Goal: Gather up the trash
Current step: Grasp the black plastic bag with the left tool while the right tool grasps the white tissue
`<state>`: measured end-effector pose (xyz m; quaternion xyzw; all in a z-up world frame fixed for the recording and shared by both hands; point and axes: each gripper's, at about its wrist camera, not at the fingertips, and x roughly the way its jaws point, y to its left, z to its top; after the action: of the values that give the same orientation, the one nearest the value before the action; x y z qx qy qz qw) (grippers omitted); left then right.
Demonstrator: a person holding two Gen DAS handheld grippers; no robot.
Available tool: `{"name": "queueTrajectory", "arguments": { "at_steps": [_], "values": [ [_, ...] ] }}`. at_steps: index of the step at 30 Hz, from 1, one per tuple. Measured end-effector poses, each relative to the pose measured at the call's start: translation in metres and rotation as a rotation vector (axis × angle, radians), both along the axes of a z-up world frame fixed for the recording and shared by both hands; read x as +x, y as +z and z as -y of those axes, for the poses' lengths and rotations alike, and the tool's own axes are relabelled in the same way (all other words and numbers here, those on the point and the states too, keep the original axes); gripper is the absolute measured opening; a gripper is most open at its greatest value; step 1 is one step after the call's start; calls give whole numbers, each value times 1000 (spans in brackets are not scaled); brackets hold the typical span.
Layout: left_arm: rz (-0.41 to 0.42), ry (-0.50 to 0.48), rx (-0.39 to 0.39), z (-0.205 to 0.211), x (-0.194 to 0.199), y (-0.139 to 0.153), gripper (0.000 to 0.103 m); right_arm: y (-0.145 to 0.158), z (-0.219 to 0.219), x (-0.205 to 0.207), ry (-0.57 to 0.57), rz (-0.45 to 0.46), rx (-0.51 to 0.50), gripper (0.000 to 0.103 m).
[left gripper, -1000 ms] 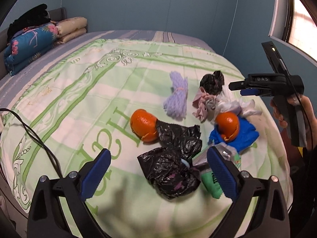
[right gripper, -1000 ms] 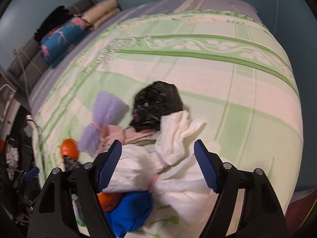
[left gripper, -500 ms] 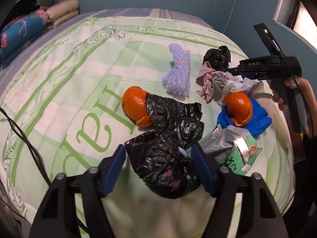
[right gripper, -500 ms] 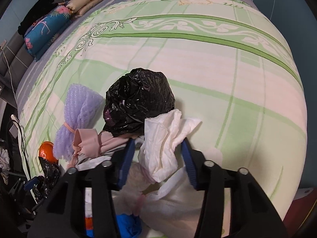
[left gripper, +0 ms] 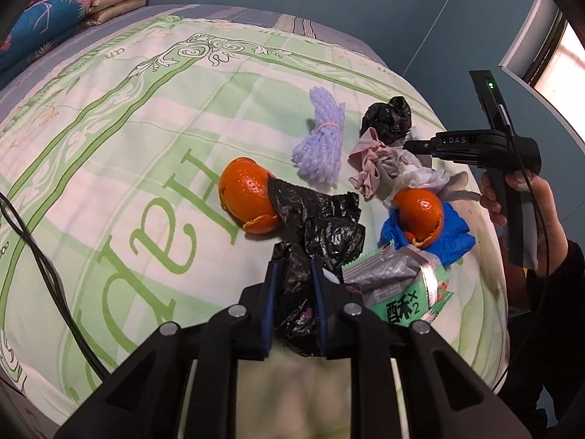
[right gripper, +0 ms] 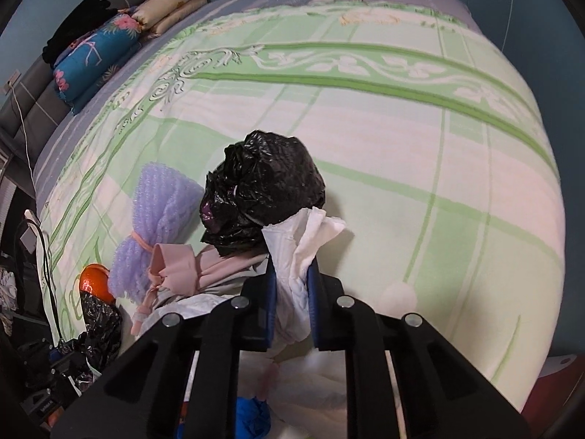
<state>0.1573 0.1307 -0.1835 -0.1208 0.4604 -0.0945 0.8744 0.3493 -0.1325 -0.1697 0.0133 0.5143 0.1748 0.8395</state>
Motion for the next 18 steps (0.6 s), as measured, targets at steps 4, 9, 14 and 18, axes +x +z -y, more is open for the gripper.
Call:
{"name": "queueTrajectory", "arguments": {
  "at_steps": [4,9,14,18],
  "values": [
    [16,-2,1,0,-6,10,15,17,1,-7,11,53,13,13],
    [56,-1,6,0,-14,30,15,42,2,-20,25,127,22,13],
    [92,7,7,-3,-22,48,15,65,10,-35,33,178,61,13],
    [120,19,8,-6,-32,63,15,83,16,-49,36,215,81,13]
  ]
}}
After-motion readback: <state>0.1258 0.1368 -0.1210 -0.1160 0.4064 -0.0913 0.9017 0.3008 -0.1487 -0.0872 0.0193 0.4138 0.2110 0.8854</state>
